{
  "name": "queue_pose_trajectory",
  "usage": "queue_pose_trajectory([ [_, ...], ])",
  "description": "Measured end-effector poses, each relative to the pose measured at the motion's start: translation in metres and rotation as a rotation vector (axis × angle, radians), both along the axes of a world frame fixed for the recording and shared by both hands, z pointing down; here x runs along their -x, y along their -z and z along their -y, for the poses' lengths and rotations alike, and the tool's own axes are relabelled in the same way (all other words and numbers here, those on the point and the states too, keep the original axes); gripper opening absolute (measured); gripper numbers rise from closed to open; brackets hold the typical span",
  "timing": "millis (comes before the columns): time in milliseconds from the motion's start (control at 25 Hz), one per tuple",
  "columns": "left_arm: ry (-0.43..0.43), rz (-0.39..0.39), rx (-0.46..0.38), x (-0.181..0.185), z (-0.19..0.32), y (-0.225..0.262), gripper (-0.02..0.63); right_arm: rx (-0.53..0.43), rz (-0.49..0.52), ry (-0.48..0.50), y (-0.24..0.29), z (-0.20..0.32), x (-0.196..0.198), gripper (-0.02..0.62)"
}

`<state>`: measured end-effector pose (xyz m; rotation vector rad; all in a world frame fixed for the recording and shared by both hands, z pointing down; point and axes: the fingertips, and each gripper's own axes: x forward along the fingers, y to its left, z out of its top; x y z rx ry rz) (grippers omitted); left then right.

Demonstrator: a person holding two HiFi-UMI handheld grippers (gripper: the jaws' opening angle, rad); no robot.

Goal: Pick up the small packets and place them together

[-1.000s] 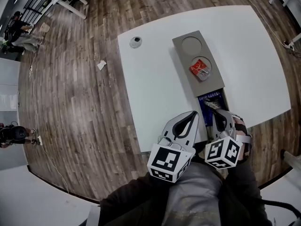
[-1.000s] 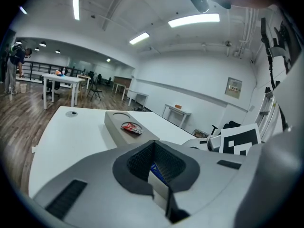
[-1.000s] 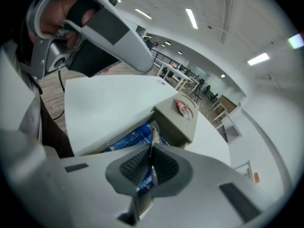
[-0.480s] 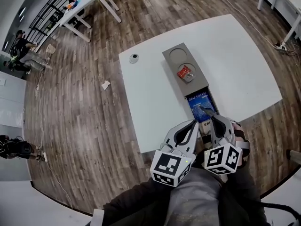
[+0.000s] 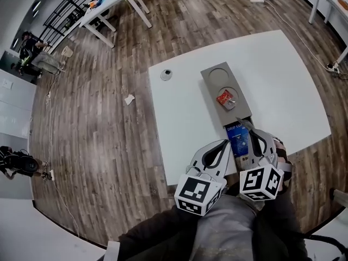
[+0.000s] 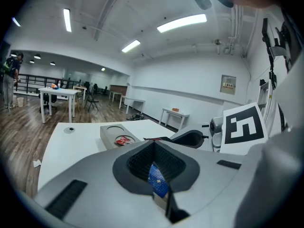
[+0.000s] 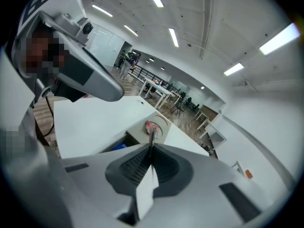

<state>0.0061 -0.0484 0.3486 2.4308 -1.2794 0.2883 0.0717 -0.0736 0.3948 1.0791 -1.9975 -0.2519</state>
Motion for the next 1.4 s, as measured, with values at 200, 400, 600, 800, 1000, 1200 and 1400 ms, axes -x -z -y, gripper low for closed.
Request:
queue_pose_trajectory([
  [200, 0.020, 0.001, -0.006, 0.012, 0.031, -0.001, 0.003, -0.041, 0.004, 0.009, 0.012, 0.044, 0.012, 0.009],
  [400, 0.019, -0.009, 0.021, 0.025, 0.046, -0.012, 0.003, -0.090, -0.022, 0.003, 0.021, 0.090, 0.026, 0.009],
  [600, 0.089, -0.029, 0.062, 0.059, 0.063, -0.025, 0.003, -0.093, -0.066, -0.007, 0.011, 0.129, 0.041, 0.009],
  [800, 0.148, -0.043, 0.113, 0.083, 0.065, -0.044, 0.003, -0.080, -0.125, -0.007, -0.009, 0.149, 0.052, 0.009],
  [1000, 0.179, -0.059, 0.139, 0.099, 0.068, -0.055, 0.003, -0.030, -0.131, 0.011, -0.031, 0.154, 0.063, 0.011],
  [1200, 0.191, -0.071, 0.141, 0.106, 0.069, -0.058, 0.003, 0.107, -0.048, 0.030, -0.050, 0.143, 0.076, 0.072],
  [1400, 0.184, -0.069, 0.133, 0.108, 0.073, -0.060, 0.003, 0.180, 0.053, 0.034, -0.055, 0.139, 0.086, 0.113],
])
